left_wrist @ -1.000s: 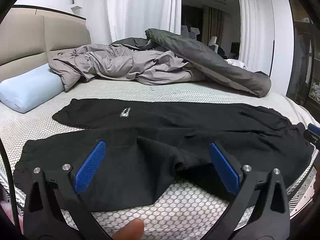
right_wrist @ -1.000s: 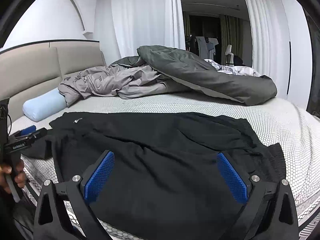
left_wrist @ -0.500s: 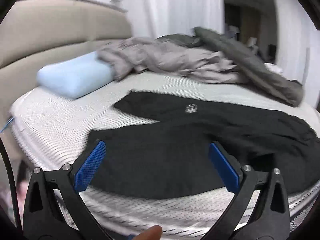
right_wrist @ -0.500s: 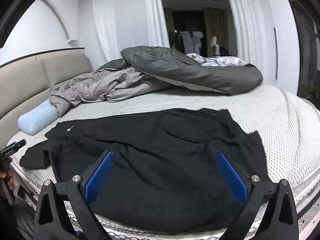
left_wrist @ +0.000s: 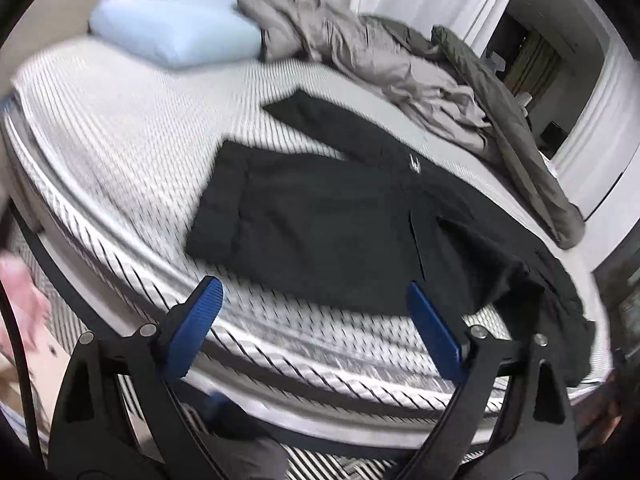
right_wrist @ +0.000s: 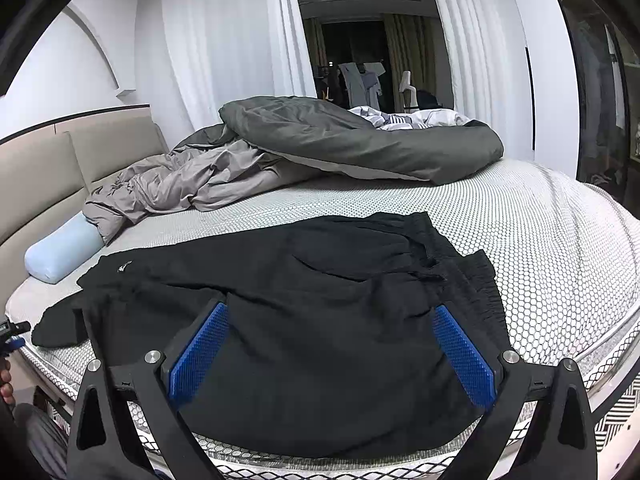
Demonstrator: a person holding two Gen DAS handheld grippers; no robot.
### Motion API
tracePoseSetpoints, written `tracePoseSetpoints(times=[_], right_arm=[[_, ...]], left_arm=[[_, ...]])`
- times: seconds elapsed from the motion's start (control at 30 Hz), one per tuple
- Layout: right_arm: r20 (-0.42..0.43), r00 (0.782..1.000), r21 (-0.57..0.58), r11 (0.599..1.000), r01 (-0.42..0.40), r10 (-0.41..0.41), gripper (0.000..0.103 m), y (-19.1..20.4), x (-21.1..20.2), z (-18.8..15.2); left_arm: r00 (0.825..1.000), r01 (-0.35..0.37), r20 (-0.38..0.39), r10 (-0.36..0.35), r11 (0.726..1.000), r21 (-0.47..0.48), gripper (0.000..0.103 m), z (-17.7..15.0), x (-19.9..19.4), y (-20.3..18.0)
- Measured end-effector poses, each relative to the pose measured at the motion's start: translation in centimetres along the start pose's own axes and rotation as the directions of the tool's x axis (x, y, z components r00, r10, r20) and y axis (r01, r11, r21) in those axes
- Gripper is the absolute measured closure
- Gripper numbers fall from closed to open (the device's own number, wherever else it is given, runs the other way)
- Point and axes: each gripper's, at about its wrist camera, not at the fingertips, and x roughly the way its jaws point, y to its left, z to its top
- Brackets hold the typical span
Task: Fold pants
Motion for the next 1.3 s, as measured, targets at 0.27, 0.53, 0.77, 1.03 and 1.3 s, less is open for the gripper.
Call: tracePoseSetpoints(times=[0.27,0.53,0.77,1.03,1.3], right_arm=[[-0.006,1.0,-0.005,1.0,0.005,-0.005,0.0,0.4,-0.4,-0.3],[-0.043,0.997,-0.001,0.997,0.071,-0.071,0.0,-0.8,0.1,-0.9],[-0.121,0.973,0.036,0.979,0.2,-0.195,0.0,-4.8,-0.5,-1.7],[-0.309,0.95,0.284,0.947,0.147,-0.054,0.004,-12.1,1.2,-2.9],[-0.326,0.944,0.406,0.909,0.094,0.048,0.074,-14.4,3.3,-2.0]], left_arm=[[1.0,0.01,-0.003,-0.01,0.999,-0.032,0.035,1.3,3.8,-0.1],[0.987,-0.123,0.092,0.133,0.986,-0.109,0.103,6.1,5.7,3.0],[0.974,-0.175,0.125,0.188,0.979,-0.104,0.103,6.3,4.7,4.3],[0.976,-0.176,0.123,0.178,0.984,-0.033,0.103,5.2,3.6,1.9],[0.981,-0.141,0.132,0.139,0.99,0.003,0.103,5.0,3.5,0.2]])
